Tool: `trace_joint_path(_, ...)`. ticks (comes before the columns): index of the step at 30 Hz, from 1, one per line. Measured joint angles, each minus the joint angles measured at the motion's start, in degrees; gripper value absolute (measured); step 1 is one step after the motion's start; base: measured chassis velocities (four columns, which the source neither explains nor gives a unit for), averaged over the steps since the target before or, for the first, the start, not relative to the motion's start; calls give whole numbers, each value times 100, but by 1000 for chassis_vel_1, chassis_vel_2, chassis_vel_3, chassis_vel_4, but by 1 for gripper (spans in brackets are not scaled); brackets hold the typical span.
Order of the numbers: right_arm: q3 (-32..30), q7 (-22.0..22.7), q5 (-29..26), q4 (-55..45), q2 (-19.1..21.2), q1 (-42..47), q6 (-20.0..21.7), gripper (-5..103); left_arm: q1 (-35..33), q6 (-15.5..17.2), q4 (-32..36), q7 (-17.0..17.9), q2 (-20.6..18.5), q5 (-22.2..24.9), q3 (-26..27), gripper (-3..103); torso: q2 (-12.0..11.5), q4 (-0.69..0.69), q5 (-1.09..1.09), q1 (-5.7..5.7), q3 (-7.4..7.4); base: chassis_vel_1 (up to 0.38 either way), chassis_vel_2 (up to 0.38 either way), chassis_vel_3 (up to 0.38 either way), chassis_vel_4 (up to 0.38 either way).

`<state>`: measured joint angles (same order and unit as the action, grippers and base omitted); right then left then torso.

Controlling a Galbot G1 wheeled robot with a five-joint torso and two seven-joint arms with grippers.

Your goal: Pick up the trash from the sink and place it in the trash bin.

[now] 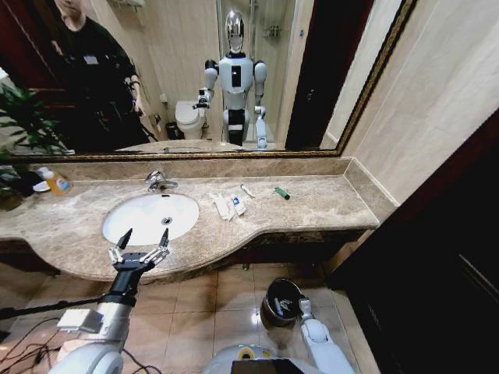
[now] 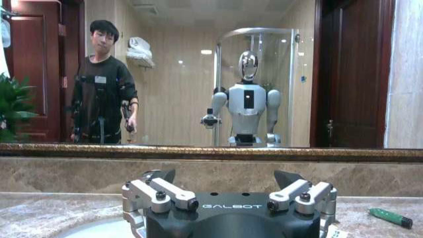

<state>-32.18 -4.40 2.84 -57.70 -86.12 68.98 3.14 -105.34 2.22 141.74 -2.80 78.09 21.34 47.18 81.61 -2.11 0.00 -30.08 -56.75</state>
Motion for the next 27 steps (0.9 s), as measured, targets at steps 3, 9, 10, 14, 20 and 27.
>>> trace_joint_path(3, 3, 7, -1, -54, -7, 14, 17, 100, 0, 0, 0, 0, 0, 0, 0, 100, 0, 0, 0, 0, 0, 0, 0, 0, 0)
trace_joint_path(9, 8, 7, -1, -87, -8, 26, 35, 100, 0, 0, 0, 0, 0, 0, 0, 100, 0, 0, 0, 0, 0, 0, 0, 0, 0)
trace_joint_path(10, 8, 7, -4, -105, -9, 32, 46, 100, 0, 0, 0, 0, 0, 0, 0, 100, 0, 0, 0, 0, 0, 0, 0, 0, 0)
trace_joint_path(14, 9, 6, -20, -136, -13, 51, 63, 100, 0, 0, 0, 0, 0, 0, 0, 100, 0, 0, 0, 0, 0, 0, 0, 0, 0)
trace_joint_path(20, 21, 2, -75, -276, -5, 95, 125, 100, 0, 0, 0, 0, 0, 0, 0, 100, 0, 0, 0, 0, 0, 0, 0, 0, 0)
trace_joint_path(27, 109, 1, -367, -1257, 104, 594, 274, 100, 0, 0, 0, 0, 0, 0, 0, 100, 0, 0, 0, 0, 0, 0, 0, 0, 0)
